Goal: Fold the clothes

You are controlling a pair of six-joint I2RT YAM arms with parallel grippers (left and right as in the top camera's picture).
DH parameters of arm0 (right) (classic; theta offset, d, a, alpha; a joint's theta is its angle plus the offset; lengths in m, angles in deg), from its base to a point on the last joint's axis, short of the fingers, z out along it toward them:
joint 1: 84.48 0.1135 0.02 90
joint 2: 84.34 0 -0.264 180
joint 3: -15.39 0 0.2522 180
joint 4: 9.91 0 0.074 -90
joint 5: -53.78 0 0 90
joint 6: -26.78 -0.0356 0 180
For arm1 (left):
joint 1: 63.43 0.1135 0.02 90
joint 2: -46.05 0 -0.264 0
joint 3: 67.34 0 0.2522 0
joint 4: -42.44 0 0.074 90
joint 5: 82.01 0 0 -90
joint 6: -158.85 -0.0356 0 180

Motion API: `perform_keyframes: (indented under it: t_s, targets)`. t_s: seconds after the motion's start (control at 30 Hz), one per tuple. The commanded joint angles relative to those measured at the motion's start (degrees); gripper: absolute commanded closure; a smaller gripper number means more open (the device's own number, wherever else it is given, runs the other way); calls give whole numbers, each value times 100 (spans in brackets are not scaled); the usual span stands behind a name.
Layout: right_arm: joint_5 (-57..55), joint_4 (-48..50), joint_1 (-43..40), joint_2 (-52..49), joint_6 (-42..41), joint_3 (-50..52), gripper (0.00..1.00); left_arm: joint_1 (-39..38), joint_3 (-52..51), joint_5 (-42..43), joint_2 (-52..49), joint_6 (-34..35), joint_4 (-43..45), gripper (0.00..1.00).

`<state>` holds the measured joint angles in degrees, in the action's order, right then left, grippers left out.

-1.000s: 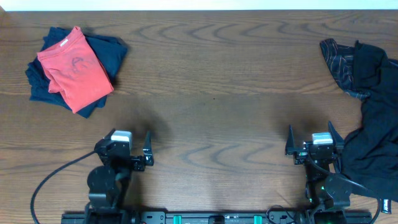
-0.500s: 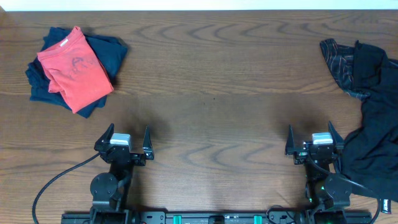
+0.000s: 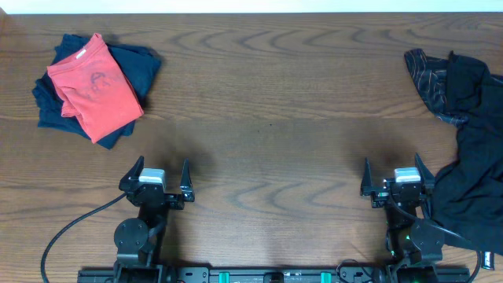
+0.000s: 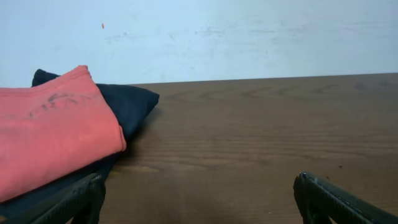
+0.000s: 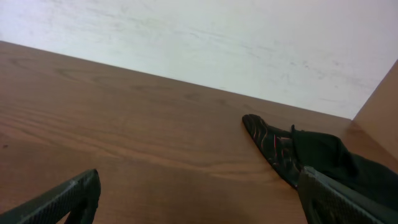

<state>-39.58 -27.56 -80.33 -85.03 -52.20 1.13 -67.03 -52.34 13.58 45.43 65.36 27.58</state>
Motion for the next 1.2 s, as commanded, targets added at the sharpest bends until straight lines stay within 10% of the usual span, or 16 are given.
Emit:
perform_keyframes:
  t_s: [0.0,1.17]
  targets:
    - [39,-15,-87,35,37,17,1,2,-103,-28,57,-79,-35,2]
    - [39,-15,-87,35,37,20,1,2,-101,-31,33,-79,-245,2]
